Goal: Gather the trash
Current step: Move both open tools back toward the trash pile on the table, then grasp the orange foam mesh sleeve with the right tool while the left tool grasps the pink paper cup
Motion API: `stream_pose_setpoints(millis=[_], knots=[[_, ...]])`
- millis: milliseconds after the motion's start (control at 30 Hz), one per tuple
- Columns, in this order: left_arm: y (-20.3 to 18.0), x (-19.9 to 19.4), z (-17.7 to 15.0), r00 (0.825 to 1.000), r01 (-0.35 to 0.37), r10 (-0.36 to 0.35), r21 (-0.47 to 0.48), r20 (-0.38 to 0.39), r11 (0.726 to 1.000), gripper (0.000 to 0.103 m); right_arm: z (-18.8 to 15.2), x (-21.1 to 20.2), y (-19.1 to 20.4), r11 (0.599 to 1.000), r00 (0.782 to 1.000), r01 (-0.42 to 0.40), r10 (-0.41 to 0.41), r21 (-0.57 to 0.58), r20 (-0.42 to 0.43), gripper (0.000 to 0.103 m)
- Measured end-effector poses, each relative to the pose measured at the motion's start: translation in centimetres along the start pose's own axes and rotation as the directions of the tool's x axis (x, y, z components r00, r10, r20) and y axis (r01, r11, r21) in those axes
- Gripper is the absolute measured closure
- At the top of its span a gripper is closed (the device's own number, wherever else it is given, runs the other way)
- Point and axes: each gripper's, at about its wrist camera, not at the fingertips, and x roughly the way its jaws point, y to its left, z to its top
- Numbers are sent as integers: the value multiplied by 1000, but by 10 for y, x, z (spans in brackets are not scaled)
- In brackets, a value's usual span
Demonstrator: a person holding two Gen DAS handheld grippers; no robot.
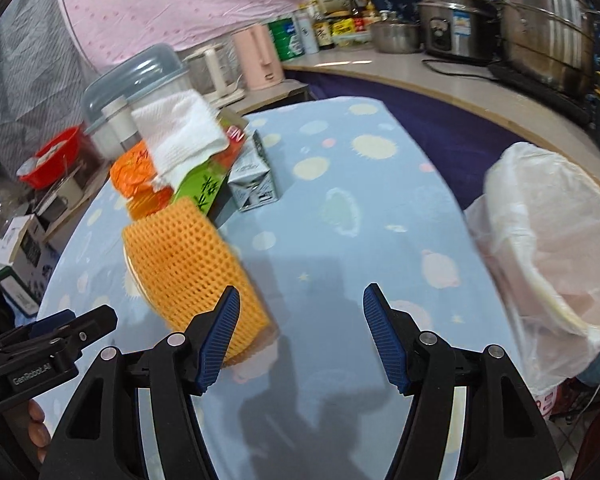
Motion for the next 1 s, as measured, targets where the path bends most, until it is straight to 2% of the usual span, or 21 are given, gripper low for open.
stream_pose_setpoints(millis=[233,467,533,600,667,700,733,800,1000], knots=[[15,12,1,998,55,-56,-28,-19,998,24,2,34,24,995,996,-80,77,-60,-53,39],[22,23,4,997,70,-71,-42,-34,997,24,-2,57,38,991,993,-87,78,-106,-93,39],[22,26,4,996,73,-75,-43,-39,996,24,-4,59,39,990,993,-85,74,-116,-94,44],[22,28,5,996,78,-80,-43,-44,996,24,-5,59,40,988,992,-93,81,-123,-99,64],[19,30,5,995,83,-85,-37,-46,996,24,-7,58,42,987,993,-82,69,-136,-98,73],[18,31,5,995,84,-86,-34,-46,996,24,-8,57,43,987,994,-74,61,-141,-93,84],[17,32,6,995,87,-88,-30,-46,996,24,-9,56,42,987,995,-63,51,-145,-90,87],[13,34,6,995,90,-91,-19,-47,996,24,-9,50,37,990,995,-65,55,-124,-77,93],[-1,41,11,994,100,-100,13,-43,995,24,-10,33,14,998,998,-31,28,-57,-47,94]])
